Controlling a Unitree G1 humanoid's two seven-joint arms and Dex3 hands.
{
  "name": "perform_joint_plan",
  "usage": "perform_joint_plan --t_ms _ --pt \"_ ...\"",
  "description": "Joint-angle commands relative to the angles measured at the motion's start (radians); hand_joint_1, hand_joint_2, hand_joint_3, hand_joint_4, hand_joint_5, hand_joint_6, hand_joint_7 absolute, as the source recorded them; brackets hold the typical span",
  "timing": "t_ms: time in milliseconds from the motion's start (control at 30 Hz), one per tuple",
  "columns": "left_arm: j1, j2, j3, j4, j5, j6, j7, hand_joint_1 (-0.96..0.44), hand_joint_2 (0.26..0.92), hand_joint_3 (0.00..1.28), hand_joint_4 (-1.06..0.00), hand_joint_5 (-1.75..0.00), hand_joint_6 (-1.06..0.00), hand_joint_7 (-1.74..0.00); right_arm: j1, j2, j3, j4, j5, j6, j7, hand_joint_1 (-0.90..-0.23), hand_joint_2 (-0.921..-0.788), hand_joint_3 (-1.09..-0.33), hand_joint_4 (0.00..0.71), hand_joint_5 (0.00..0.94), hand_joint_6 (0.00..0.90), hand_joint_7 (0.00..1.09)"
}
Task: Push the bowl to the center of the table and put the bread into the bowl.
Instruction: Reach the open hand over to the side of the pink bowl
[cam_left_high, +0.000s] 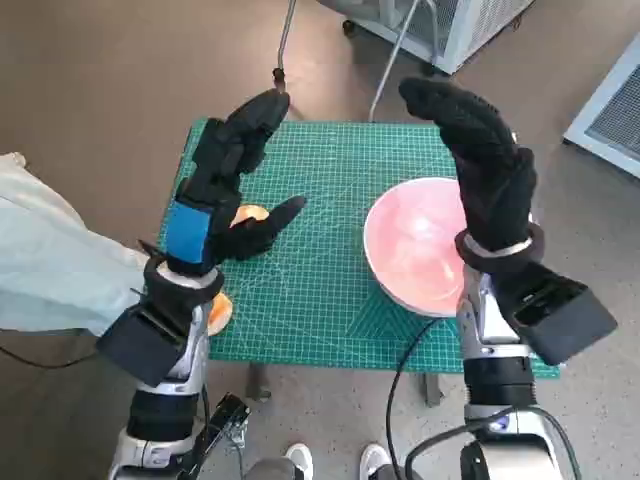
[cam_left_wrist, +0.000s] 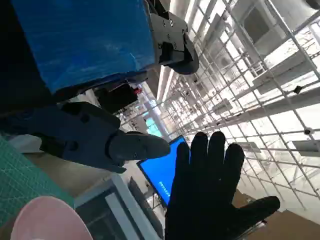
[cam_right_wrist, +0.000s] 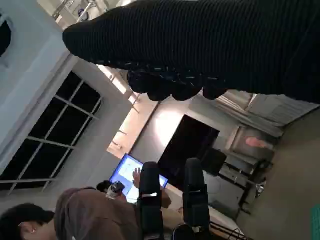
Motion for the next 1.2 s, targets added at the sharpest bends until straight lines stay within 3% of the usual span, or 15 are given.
perform_joint_plan --t_ms 33,567,767,967,1033,1200 --pt "-0.015 0.008 0.009 0.002 -0.014 -0.005 -0.009 -0.38 0.921 0.30 -0.32 0.00 -0.16 -0.57 0.018 0.007 -0.004 0.019 0.000 0.003 -0.001 -0.677 -0.921 -0.813 0.306 0.011 0.000 0.84" --pt "-0.019 0.005 0.013 0.014 -0.017 -0.014 -0.017 -0.38 0.921 0.30 -0.31 0.00 -0.16 -0.57 0.013 0.003 -0.011 0.041 0.010 -0.007 0.008 -0.678 -0.921 -0.810 0.303 0.009 0.006 0.85" --pt "-0.019 0.001 0.012 0.019 -0.013 -0.018 -0.012 -0.38 0.921 0.30 -0.31 0.00 -0.16 -0.57 0.008 -0.028 -0.040 0.082 0.034 -0.027 0.034 -0.676 -0.921 -0.804 0.304 0.009 0.008 0.84" --pt "-0.012 -0.004 0.012 0.015 -0.010 -0.021 -0.008 -0.37 0.921 0.30 -0.31 0.00 -0.17 -0.57 -0.005 -0.086 -0.102 0.170 0.065 -0.059 0.055 -0.660 -0.921 -0.804 0.296 0.004 0.001 0.82" --pt "-0.009 -0.004 0.014 0.016 -0.012 -0.023 -0.008 -0.37 0.921 0.30 -0.31 0.00 -0.17 -0.58 -0.003 -0.103 -0.124 0.190 0.057 -0.068 0.034 -0.653 -0.921 -0.815 0.291 0.002 0.000 0.82" --pt "-0.004 -0.006 0.017 0.021 -0.013 -0.033 -0.007 -0.37 0.921 0.30 -0.31 0.00 -0.17 -0.58 0.011 -0.142 -0.174 0.244 -0.002 -0.093 -0.060 -0.636 -0.921 -0.857 0.280 0.000 -0.001 0.81"
